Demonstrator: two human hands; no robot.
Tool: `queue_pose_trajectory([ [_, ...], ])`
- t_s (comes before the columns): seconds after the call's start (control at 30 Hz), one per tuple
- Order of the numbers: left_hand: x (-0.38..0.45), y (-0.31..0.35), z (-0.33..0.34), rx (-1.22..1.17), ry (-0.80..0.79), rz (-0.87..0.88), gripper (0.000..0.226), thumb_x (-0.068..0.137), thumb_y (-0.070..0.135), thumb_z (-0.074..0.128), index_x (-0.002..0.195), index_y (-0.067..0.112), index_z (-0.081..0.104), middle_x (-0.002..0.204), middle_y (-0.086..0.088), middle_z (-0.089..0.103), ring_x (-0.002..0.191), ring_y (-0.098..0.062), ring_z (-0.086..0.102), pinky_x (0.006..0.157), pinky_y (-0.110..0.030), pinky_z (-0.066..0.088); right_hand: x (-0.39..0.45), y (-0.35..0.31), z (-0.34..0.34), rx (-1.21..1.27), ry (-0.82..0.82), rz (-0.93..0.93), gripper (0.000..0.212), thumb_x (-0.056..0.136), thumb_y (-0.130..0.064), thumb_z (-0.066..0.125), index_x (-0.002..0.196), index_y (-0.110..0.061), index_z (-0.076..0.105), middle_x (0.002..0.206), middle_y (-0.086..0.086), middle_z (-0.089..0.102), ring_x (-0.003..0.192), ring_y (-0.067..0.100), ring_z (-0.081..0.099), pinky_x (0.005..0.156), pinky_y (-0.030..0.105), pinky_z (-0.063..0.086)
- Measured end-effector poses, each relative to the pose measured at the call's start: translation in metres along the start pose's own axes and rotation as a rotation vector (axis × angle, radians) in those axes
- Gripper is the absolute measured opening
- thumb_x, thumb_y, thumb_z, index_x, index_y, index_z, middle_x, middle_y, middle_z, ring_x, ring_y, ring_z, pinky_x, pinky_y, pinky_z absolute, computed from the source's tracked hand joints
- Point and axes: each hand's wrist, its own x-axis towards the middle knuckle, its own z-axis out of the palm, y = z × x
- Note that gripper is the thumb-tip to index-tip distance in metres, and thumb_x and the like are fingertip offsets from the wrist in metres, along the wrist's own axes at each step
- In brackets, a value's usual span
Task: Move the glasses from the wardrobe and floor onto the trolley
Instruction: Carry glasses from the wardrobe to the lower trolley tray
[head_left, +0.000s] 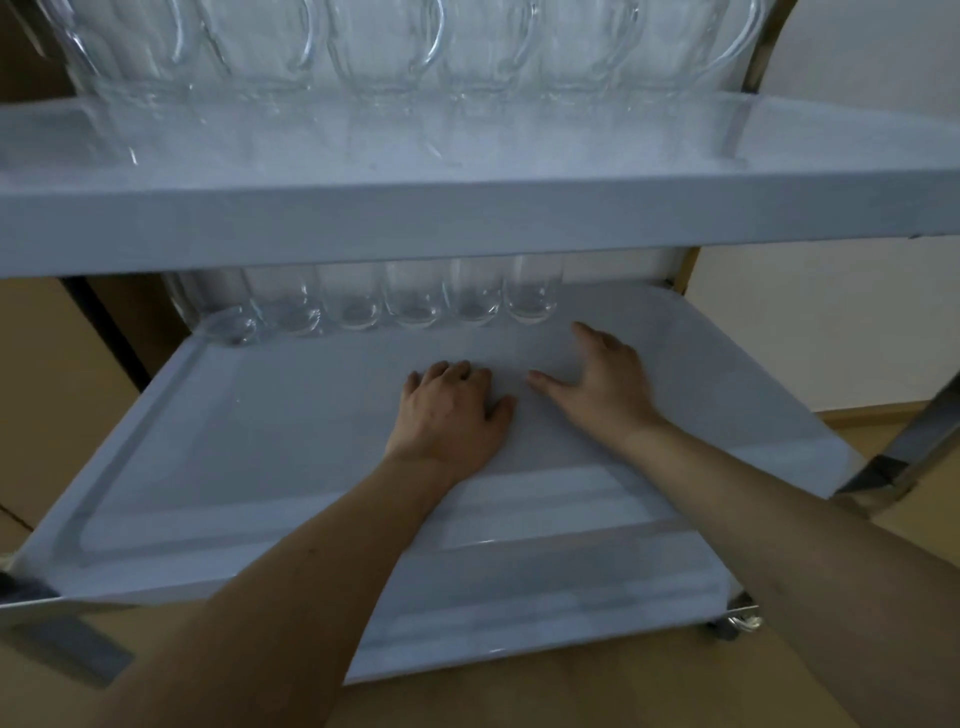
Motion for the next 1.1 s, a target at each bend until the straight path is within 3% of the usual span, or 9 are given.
queue_pose_trajectory([
  [0.27, -0.004, 0.020, -0.024, -0.014, -0.028, -0.037, 0.053, 0.098, 0.051, 0.048, 0.142, 0.021, 0.049, 0.143, -0.005, 0.053, 0.137, -0.030, 0.040, 0.110, -0.042, 0.033, -0.071, 0.032, -0.046, -0.183, -0.086, -0.063, 0.090, 0.084, -0.075, 0.055, 0.154, -0.022, 0.038, 0.154, 0.010, 0.043, 0.142, 0.034, 0.033, 0.114, 0.041, 0.031],
  [0.4, -0.031, 0.048, -0.035, -0.073, -0.152, 0.001, 0.061, 0.099, 0.055, 0.046, 0.150, 0.024, 0.041, 0.154, -0.007, 0.043, 0.145, -0.030, 0.032, 0.115, -0.044, 0.028, -0.098, 0.028, -0.061, -0.154, -0.133, -0.009, 0.092, 0.082, -0.076, 0.057, 0.152, -0.019, 0.039, 0.151, 0.012, 0.045, 0.139, 0.035, 0.036, 0.114, 0.042, 0.034],
  [0.57, -0.076, 0.066, -0.075, -0.072, -0.300, 0.001, 0.063, 0.099, 0.055, 0.046, 0.153, 0.022, 0.039, 0.157, -0.008, 0.040, 0.147, -0.032, 0.029, 0.117, -0.048, 0.029, -0.137, 0.010, -0.093, -0.100, -0.265, 0.064, 0.090, 0.087, -0.071, 0.056, 0.156, -0.019, 0.032, 0.157, 0.009, 0.038, 0.144, 0.033, 0.030, 0.118, 0.044, 0.027],
  [0.77, -0.115, 0.091, -0.167, -0.080, -0.450, 0.019, 0.062, 0.098, 0.049, 0.053, 0.152, 0.021, 0.040, 0.158, -0.007, 0.039, 0.146, -0.029, 0.032, 0.116, -0.046, 0.034, -0.179, -0.034, -0.175, -0.016, -0.412, 0.190, 0.088, 0.090, -0.068, 0.056, 0.159, -0.025, 0.024, 0.164, 0.008, 0.026, 0.150, 0.031, 0.019, 0.121, 0.046, 0.023],
  [1.1, -0.118, 0.158, -0.385, -0.133, -0.496, 0.006, 0.061, 0.098, 0.045, 0.057, 0.151, 0.019, 0.041, 0.152, -0.007, 0.043, 0.142, -0.027, 0.036, 0.113, -0.042, 0.034, -0.186, -0.123, -0.381, 0.092, -0.451, 0.255, 0.084, 0.093, -0.062, 0.056, 0.159, -0.022, 0.023, 0.163, 0.005, 0.026, 0.150, 0.028, 0.018, 0.120, 0.043, 0.021],
])
